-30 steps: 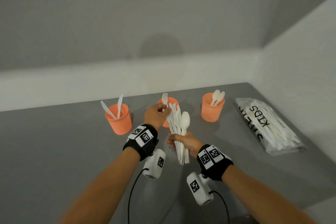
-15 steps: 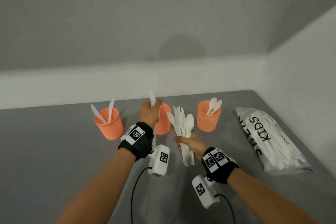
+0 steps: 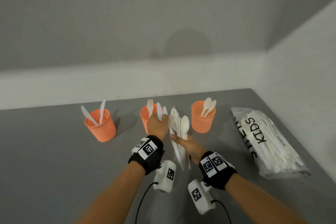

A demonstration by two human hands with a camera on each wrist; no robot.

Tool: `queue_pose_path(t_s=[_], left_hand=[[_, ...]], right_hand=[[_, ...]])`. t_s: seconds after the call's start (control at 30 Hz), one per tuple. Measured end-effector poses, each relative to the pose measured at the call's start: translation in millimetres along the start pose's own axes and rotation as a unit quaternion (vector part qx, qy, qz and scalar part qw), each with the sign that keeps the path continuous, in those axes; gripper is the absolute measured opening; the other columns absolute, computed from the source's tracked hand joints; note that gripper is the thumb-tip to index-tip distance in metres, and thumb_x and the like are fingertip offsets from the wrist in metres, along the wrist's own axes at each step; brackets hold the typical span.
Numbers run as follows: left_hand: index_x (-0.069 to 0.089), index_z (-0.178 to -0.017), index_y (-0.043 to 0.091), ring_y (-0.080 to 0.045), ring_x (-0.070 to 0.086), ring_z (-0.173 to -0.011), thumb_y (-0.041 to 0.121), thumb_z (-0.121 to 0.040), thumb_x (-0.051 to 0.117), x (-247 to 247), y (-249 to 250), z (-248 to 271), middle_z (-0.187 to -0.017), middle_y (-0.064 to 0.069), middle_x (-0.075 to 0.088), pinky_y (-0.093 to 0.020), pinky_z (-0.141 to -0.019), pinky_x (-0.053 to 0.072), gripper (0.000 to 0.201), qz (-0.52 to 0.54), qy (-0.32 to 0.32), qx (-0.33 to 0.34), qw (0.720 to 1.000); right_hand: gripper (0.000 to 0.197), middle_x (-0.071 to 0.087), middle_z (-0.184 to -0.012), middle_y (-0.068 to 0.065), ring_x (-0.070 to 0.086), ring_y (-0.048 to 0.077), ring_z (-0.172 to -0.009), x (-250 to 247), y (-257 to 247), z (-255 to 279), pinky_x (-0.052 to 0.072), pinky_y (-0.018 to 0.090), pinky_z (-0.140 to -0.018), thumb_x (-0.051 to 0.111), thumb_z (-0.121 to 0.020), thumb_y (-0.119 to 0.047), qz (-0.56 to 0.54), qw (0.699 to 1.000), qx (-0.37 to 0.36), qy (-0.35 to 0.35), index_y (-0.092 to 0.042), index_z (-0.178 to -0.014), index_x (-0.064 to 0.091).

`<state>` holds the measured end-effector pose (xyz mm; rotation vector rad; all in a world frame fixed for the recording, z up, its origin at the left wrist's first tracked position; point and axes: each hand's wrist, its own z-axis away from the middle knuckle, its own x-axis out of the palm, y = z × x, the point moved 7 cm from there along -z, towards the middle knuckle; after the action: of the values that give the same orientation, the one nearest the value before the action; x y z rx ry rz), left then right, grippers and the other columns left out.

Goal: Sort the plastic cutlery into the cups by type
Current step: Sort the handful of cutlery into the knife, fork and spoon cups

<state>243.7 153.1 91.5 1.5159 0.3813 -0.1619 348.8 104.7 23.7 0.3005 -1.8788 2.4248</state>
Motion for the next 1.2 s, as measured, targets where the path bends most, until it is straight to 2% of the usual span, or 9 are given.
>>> queue_pose_path(t_s=[0.1, 0.27, 0.37, 0.43, 0.5, 0.77, 0.9, 1.07, 1.2], left_hand=[[0.053, -0.101, 0.01, -0.016, 0.054, -0.077, 0.022, -0.098, 0.038, -15.5, 5.2, -2.6, -0.085, -0.001, 0.054, -0.026, -0.073, 0.038, 0.019, 0.081, 0.062, -0.006, 0.995], [0.05, -0.111, -0.003, -0.032, 0.059, -0.094, 0.025, -0.099, 0.031, -37.3, -24.9, -17.5, -0.098, -0.016, 0.061, -0.042, -0.089, 0.048, 0.036, 0.145, 0.114, -0.076, 0.98], [0.049, -0.085, 0.001, -0.029, 0.059, -0.065, 0.025, -0.099, 0.032, -45.7, -37.5, -23.8, -0.073, -0.017, 0.057, -0.036, -0.065, 0.051, 0.032, 0.177, 0.109, -0.104, 0.973], [0.042, -0.071, 0.009, -0.015, 0.044, -0.036, 0.022, -0.098, 0.04, -46.6, -43.1, -28.9, -0.055, -0.007, 0.039, -0.02, -0.041, 0.038, 0.03, 0.204, 0.068, -0.13, 0.968], [0.042, -0.067, 0.013, -0.005, 0.031, -0.026, 0.018, -0.093, 0.05, -47.2, -41.9, -29.2, -0.054, -0.003, 0.031, -0.013, -0.033, 0.027, 0.028, 0.187, 0.004, -0.147, 0.971], [0.05, -0.06, 0.018, -0.016, 0.05, -0.059, 0.031, -0.08, 0.069, -41.5, -15.6, -34.4, -0.059, 0.004, 0.051, -0.022, -0.053, 0.037, 0.031, 0.03, -0.046, -0.027, 0.998], [0.046, -0.06, 0.018, -0.017, 0.05, -0.062, 0.022, -0.082, 0.066, -40.9, -15.9, -42.1, -0.06, 0.005, 0.051, -0.02, -0.053, 0.038, 0.03, -0.04, -0.043, 0.003, 0.998], [0.045, -0.059, 0.016, -0.018, 0.048, -0.057, 0.011, -0.084, 0.061, -44.5, -10.1, -52.5, -0.058, 0.0, 0.05, -0.026, -0.058, 0.04, 0.03, -0.03, -0.063, 0.033, 0.997], [0.049, -0.082, 0.006, -0.024, 0.052, -0.063, 0.019, -0.093, 0.05, -56.7, -2.3, -61.1, -0.064, -0.003, 0.051, -0.032, -0.061, 0.043, 0.016, 0.028, -0.006, 0.057, 0.998]], right_hand=[[0.016, 0.067, -0.093, -0.006, 0.063, 0.014, -0.094, -1.6, -2.7, -4.3, 0.05, 0.025, -0.087, 0.058, -0.09, -0.02, -0.026, 1.0, 0.007, 0.007, -0.021, -0.106, 0.059], [0.01, 0.05, -0.058, 0.002, 0.047, 0.011, -0.044, 8.5, -5.8, -8.2, 0.04, 0.02, -0.042, 0.053, -0.091, -0.005, 0.002, 0.999, 0.011, 0.041, -0.01, -0.083, 0.054], [0.017, 0.043, -0.056, 0.002, 0.036, 0.012, -0.043, 13.4, -8.9, -9.2, 0.033, 0.02, -0.039, 0.048, -0.086, 0.001, 0.086, 0.992, -0.014, 0.095, -0.014, -0.081, 0.05], [0.023, 0.042, -0.056, 0.0, 0.035, 0.011, -0.046, 13.4, -10.2, -13.3, 0.032, 0.021, -0.042, 0.049, -0.083, 0.001, 0.123, 0.984, -0.029, 0.128, -0.021, -0.074, 0.048], [0.027, 0.043, -0.057, -0.004, 0.037, 0.01, -0.05, 13.3, -11.9, -19.2, 0.033, 0.022, -0.05, 0.052, -0.081, 0.0, 0.147, 0.977, -0.039, 0.15, -0.024, -0.072, 0.048], [0.018, 0.05, -0.062, -0.014, 0.042, 0.001, -0.055, 41.7, -15.4, -19.8, 0.035, 0.021, -0.057, 0.054, -0.06, -0.027, 0.131, 0.979, -0.063, 0.144, -0.034, -0.077, 0.053], [0.027, 0.054, -0.064, -0.005, 0.044, 0.009, -0.049, 43.9, -13.9, -19.6, 0.038, 0.022, -0.047, 0.061, -0.079, -0.008, 0.136, 0.98, -0.045, 0.137, -0.034, -0.085, 0.053], [0.015, 0.057, -0.067, 0.001, 0.048, 0.013, -0.047, 42.0, -7.5, -21.7, 0.043, 0.023, -0.045, 0.068, -0.082, -0.014, 0.081, 0.993, 0.025, 0.077, -0.017, -0.093, 0.058], [0.017, 0.059, -0.068, 0.004, 0.05, 0.008, -0.046, 40.0, -7.3, -21.3, 0.043, 0.018, -0.045, 0.066, -0.084, -0.014, 0.077, 0.995, 0.025, 0.066, -0.011, -0.098, 0.057]])
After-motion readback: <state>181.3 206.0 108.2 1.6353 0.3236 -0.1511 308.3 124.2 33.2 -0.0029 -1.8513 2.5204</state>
